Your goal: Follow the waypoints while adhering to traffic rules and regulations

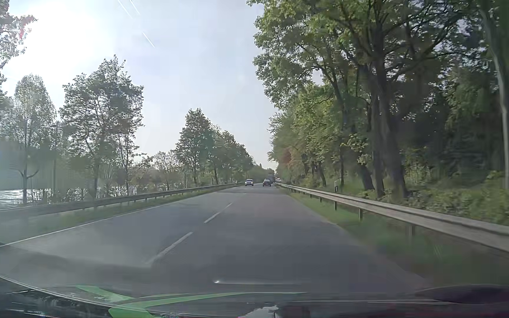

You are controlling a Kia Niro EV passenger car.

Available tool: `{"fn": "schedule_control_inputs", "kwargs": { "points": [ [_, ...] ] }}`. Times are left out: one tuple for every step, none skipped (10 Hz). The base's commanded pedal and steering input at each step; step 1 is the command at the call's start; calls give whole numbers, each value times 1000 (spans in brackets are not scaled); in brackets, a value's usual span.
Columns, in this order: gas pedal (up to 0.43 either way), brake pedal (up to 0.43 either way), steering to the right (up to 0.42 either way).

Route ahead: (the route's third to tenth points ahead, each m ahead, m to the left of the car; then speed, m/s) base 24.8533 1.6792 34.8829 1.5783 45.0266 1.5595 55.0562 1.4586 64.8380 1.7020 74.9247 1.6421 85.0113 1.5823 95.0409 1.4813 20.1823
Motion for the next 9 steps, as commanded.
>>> {"fn": "schedule_control_inputs", "kwargs": {
  "points": [
    [177, 0, 0],
    [177, 0, 0],
    [177, 0, 0],
    [177, 0, 0],
    [177, 0, 0],
    [177, 0, 0],
    [177, 0, -1],
    [177, 0, -1],
    [177, 0, -1]
  ]
}}
